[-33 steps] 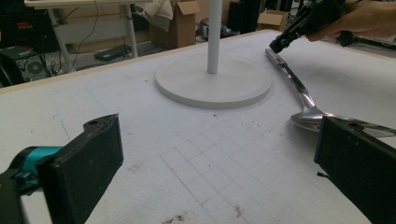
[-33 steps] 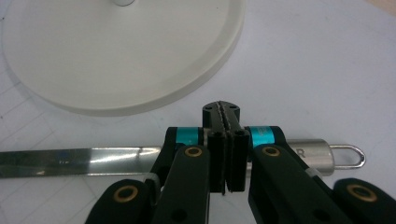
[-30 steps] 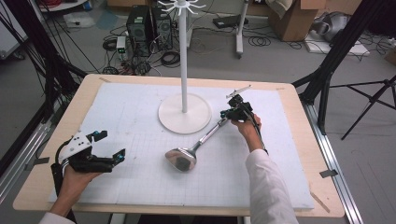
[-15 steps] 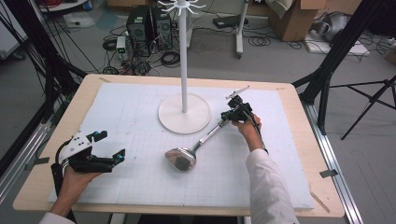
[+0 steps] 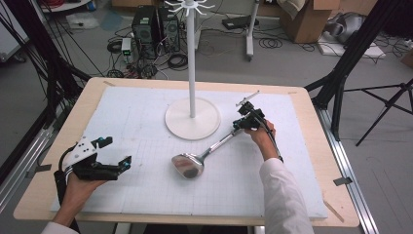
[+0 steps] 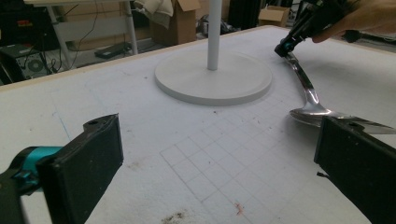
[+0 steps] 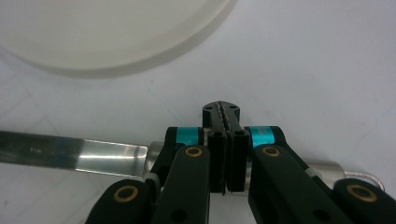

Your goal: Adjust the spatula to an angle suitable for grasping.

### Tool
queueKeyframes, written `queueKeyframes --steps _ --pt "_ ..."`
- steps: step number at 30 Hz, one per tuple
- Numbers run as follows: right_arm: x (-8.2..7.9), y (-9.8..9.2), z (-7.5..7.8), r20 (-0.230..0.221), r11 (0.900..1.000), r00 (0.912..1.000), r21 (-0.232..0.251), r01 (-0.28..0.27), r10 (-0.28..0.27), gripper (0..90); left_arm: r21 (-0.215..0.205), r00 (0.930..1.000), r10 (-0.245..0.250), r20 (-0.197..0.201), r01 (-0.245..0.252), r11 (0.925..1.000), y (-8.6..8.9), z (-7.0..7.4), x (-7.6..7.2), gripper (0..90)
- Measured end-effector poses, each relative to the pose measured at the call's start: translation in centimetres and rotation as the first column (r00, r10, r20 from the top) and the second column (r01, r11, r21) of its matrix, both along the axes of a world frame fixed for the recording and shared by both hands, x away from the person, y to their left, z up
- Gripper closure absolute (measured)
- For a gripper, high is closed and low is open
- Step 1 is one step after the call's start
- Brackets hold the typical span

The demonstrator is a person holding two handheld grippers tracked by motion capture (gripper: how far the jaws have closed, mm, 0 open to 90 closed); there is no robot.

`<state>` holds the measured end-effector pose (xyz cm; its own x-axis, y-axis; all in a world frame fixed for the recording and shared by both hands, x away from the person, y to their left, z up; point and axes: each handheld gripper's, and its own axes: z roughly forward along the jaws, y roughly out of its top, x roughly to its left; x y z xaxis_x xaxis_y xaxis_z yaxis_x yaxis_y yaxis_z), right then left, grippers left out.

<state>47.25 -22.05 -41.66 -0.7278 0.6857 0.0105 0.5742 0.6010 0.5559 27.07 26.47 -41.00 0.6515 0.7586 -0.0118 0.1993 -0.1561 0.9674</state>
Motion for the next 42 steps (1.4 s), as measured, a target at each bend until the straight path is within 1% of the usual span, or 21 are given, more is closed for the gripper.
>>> queueKeyframes --steps 3,6,7,8,9,11,16,20,22,23,25,29,31,32,36,37,42 --pt "-0.5 -0.1 0.0 -0.019 0.999 0.9997 -0.036 -0.014 0.014 89.6 -0.001 1.0000 0.003 0.006 -0.003 1.0000 0.0 0.1 -0.1 1.8" --pt "-0.9 -0.3 0.2 -0.023 0.998 0.9994 -0.054 -0.025 0.024 89.6 0.001 1.0000 0.003 0.005 -0.003 1.0000 0.0 0.1 -0.1 1.8" --pt "-1.1 -0.3 0.3 -0.017 0.998 0.9995 -0.057 -0.029 0.028 89.6 0.001 1.0000 0.004 0.006 -0.004 1.0000 0.0 0.1 -0.1 1.7" --pt "-1.3 -0.4 0.4 -0.016 0.998 0.9996 -0.058 -0.024 0.023 89.6 0.002 1.0000 0.005 0.006 -0.005 1.0000 0.0 0.1 -0.1 1.8" --pt "-1.5 -0.5 0.5 -0.020 0.998 0.9995 -0.054 -0.026 0.025 89.6 0.005 1.0000 0.002 0.007 -0.002 1.0000 0.0 0.1 -0.1 1.7" --pt "-1.8 -0.8 0.6 -0.025 0.997 0.9993 -0.069 -0.030 0.029 89.6 0.002 1.0000 0.001 0.007 -0.001 1.0000 -0.1 0.2 -0.1 1.8" --pt "-2.3 -1.2 0.6 -0.033 0.997 0.9991 -0.068 -0.030 0.027 89.6 0.005 1.0000 0.000 0.010 0.000 1.0000 -0.1 0.2 -0.2 1.8" --pt "-3.0 -1.8 0.6 -0.045 0.996 0.9983 -0.080 -0.041 0.038 89.6 0.011 0.9999 -0.002 0.011 0.002 0.9999 -0.2 0.2 -0.2 1.8" --pt "-3.4 -2.1 0.6 -0.051 0.996 0.9980 -0.076 -0.041 0.037 89.6 0.007 0.9999 -0.001 0.010 0.001 1.0000 -0.3 0.2 -0.2 1.8" --pt "-3.6 -2.2 0.6 -0.044 0.996 0.9981 -0.078 -0.046 0.043 89.6 0.006 1.0000 0.000 0.009 0.000 1.0000 -0.3 0.2 -0.2 1.8" --pt "-4.0 -2.5 0.6 -0.045 0.996 0.9980 -0.078 -0.047 0.043 89.6 0.011 0.9999 -0.004 0.010 0.004 0.9999 -0.3 0.2 -0.2 1.8" --pt "-4.8 -2.8 0.6 -0.040 0.995 0.9979 -0.079 -0.054 0.051 89.6 0.010 0.9999 -0.005 0.011 0.005 0.9999 -0.5 0.2 -0.3 1.8" --pt "-5.1 -2.9 0.6 -0.049 0.995 0.9971 -0.077 -0.062 0.058 89.6 0.012 0.9999 -0.009 0.012 0.009 0.9999 -0.5 0.2 -0.3 1.8" --pt "-5.3 -2.9 0.6 -0.046 0.995 0.9972 -0.078 -0.063 0.060 89.6 0.013 0.9999 -0.009 0.013 0.009 0.9999 -0.5 0.2 -0.3 1.8" --pt "-5.9 -3.4 0.3 -0.050 0.996 0.9973 -0.062 -0.057 0.054 89.6 0.013 0.9999 -0.004 0.015 0.004 0.9999 -0.4 0.3 -0.4 1.8" --pt "-6.0 -3.5 0.2 -0.047 0.996 0.9971 -0.063 -0.063 0.060 89.6 0.013 0.9999 -0.003 0.016 0.003 0.9999 -0.4 0.3 -0.4 1.8" --pt "-7.2 -4.1 0.0 -0.040 0.996 0.9975 -0.059 -0.060 0.058 89.6 0.009 0.9998 -0.001 0.020 0.001 1.0000 -0.4 0.4 -0.4 1.8"
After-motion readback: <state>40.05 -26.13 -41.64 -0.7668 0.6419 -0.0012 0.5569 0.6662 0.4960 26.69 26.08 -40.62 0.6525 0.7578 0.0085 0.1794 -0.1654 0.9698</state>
